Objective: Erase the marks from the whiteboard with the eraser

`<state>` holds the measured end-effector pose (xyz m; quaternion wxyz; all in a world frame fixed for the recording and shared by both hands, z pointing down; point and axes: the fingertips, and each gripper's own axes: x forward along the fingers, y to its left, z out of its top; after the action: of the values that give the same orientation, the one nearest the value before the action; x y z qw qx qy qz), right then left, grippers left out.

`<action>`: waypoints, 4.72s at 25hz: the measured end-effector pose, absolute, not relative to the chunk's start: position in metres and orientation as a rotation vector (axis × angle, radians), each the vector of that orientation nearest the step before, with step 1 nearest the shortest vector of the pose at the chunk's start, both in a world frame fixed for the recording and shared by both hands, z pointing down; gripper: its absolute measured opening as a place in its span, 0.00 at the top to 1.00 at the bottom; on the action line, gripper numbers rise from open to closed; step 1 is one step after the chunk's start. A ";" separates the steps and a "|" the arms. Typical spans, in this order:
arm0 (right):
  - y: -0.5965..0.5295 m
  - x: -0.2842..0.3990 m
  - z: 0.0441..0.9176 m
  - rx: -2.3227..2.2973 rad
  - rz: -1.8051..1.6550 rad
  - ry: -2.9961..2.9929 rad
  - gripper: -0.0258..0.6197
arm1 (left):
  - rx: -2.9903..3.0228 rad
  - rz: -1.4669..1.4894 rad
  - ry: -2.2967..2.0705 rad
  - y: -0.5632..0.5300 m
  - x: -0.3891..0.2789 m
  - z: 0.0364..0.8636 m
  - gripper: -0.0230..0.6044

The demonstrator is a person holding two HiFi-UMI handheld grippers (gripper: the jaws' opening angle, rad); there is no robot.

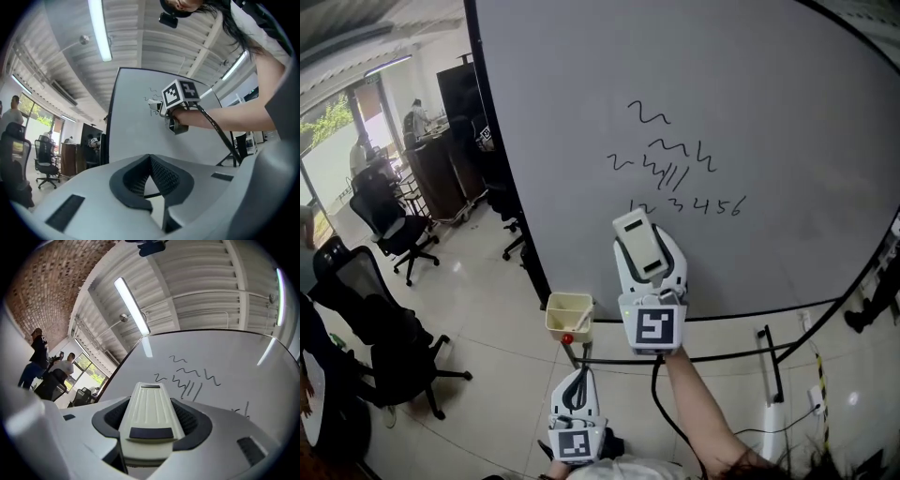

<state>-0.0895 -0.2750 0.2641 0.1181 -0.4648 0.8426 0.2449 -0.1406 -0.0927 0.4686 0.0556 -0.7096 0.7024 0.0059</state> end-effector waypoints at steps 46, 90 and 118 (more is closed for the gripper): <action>-0.326 -0.093 0.250 -1.574 0.884 2.414 0.53 | -2.249 0.141 2.066 -0.176 -0.172 0.446 0.96; -0.369 0.125 0.261 -1.661 0.241 2.053 0.53 | -2.331 0.066 1.980 -0.180 -0.128 0.448 0.96; -0.354 0.063 0.306 -1.727 0.341 2.305 0.53 | -2.374 0.057 1.935 -0.187 -0.122 0.449 0.96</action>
<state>0.0626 -0.3537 0.3063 0.1204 -0.5910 0.7890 0.1166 -0.1217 -0.1870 0.4492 0.0393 -0.7744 0.6312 0.0187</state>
